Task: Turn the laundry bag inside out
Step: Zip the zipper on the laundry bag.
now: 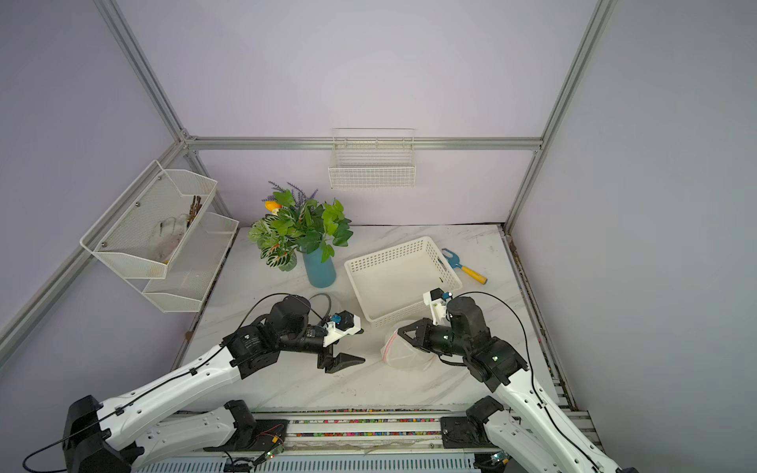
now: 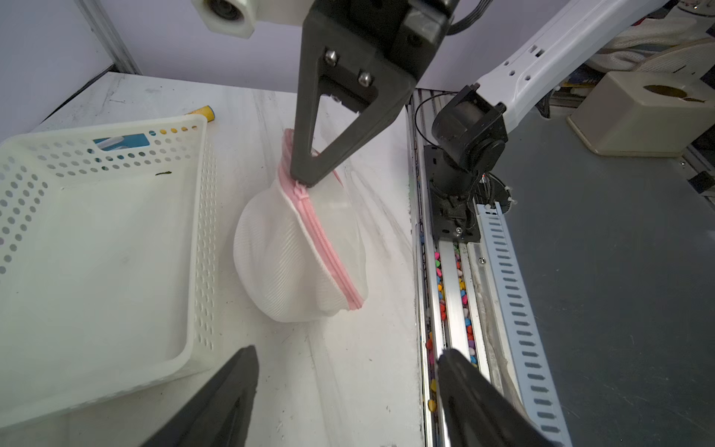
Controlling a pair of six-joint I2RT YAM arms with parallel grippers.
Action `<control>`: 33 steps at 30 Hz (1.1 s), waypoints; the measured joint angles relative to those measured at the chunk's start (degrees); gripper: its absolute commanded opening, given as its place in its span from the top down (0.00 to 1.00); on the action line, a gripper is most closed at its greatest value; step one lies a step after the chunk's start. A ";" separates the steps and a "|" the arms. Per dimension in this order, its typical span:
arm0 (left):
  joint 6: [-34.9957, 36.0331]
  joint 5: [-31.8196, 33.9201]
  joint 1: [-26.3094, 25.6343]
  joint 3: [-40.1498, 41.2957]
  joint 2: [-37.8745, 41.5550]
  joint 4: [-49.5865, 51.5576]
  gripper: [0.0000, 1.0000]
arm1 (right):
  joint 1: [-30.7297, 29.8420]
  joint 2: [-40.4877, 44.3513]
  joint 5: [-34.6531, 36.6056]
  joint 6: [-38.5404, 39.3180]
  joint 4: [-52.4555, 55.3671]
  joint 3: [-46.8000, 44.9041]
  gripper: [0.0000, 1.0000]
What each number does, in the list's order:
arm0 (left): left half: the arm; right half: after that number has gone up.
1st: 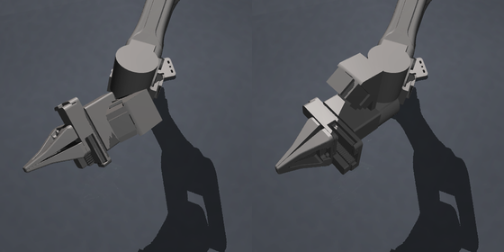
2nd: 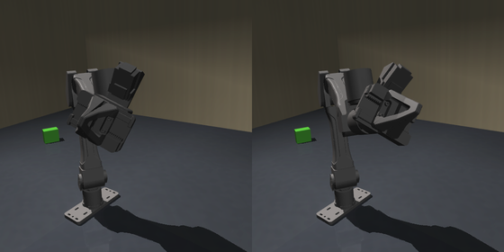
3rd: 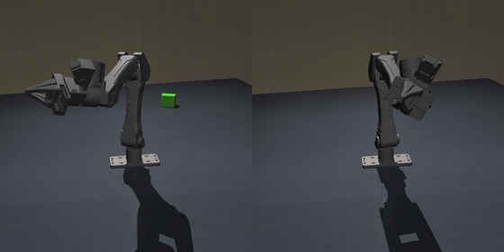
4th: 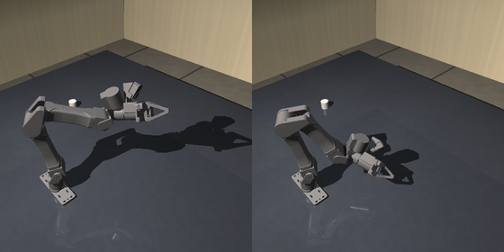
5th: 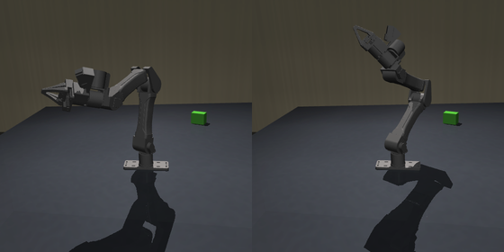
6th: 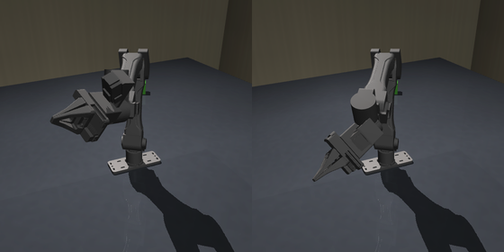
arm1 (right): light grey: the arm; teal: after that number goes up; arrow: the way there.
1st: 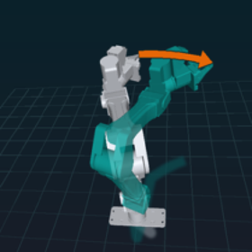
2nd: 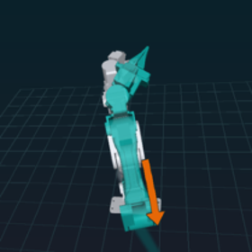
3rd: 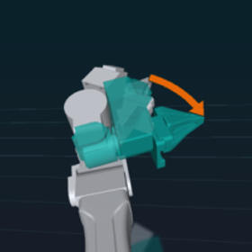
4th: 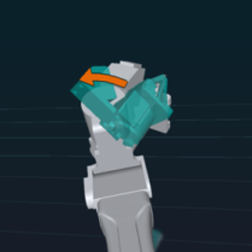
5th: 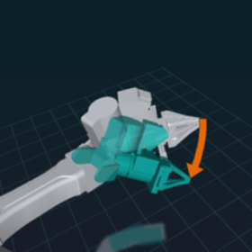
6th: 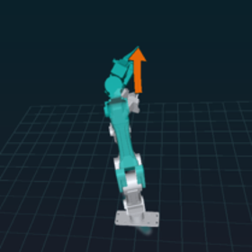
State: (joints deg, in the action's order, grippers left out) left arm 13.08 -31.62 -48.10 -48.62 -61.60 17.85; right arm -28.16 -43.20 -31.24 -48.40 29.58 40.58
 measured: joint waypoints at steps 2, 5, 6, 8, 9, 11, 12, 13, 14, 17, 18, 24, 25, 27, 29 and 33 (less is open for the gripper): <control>-0.13 -0.04 -1.68 -3.02 -3.19 -0.61 0.22 | -0.66 -0.85 -0.26 0.59 -0.13 0.24 1.00; -0.15 0.22 -3.43 -6.12 -7.69 -1.51 0.27 | -1.66 -1.77 -0.68 1.22 -0.39 0.37 1.00; -0.31 0.57 -3.76 -6.71 -9.05 -1.73 0.30 | -1.95 -2.03 -0.81 1.40 -0.48 0.44 1.00; -0.66 1.53 -3.87 -7.89 -12.00 -1.73 0.42 | -2.56 -2.36 -1.05 1.81 -0.48 0.68 1.00; -0.87 1.92 -3.85 -8.28 -13.16 -1.66 0.48 | -2.80 -2.45 -1.20 2.01 -0.50 0.85 1.00; -1.11 3.02 -3.80 -8.96 -15.39 -1.38 0.64 | -3.13 -2.45 -1.40 2.38 -0.52 1.31 1.00; -1.25 3.34 -3.78 -9.14 -16.13 -1.11 0.71 | -3.15 -2.45 -1.42 2.51 -0.55 1.55 1.00; -1.11 3.63 -3.80 -9.25 -16.68 -0.76 0.78 | -3.15 -2.45 -1.44 2.67 -0.59 1.70 1.00; -0.83 3.89 -3.80 -9.31 -17.00 -0.46 0.85 | -3.21 -2.45 -1.42 2.73 -0.59 1.81 1.00; -0.52 4.20 -3.80 -9.64 -17.25 0.17 1.00 | -3.26 -2.45 -1.07 3.06 -0.52 2.08 1.00; -0.20 4.20 -3.80 -9.77 -17.25 0.26 1.00 | -3.26 -2.40 -0.72 3.19 -0.50 2.12 1.00; -0.09 4.24 -3.80 -9.75 -17.09 0.09 1.00 | -2.25 -0.85 4.83 3.98 1.95 2.43 1.00; -0.20 4.35 -3.80 -9.53 -16.72 -0.07 1.00 | -1.68 -0.46 5.92 4.11 2.64 2.43 1.00; -0.72 4.83 -3.80 -8.17 -15.17 -0.96 1.00 | -0.48 0.37 8.07 4.26 3.93 2.32 1.00; -1.81 5.75 -3.80 -5.40 -12.37 -2.29 1.00 | 0.70 1.66 10.03 4.37 4.85 1.40 1.00; -6.23 9.05 -3.96 1.73 -5.97 -7.02 1.00 | 2.16 3.85 12.81 4.26 6.56 -2.54 1.00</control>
State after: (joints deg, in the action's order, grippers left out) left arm 6.85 -22.57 -52.05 -46.89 -67.57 10.83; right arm -26.00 -39.35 -18.44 -44.14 36.14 38.04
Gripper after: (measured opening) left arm 0.058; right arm 0.057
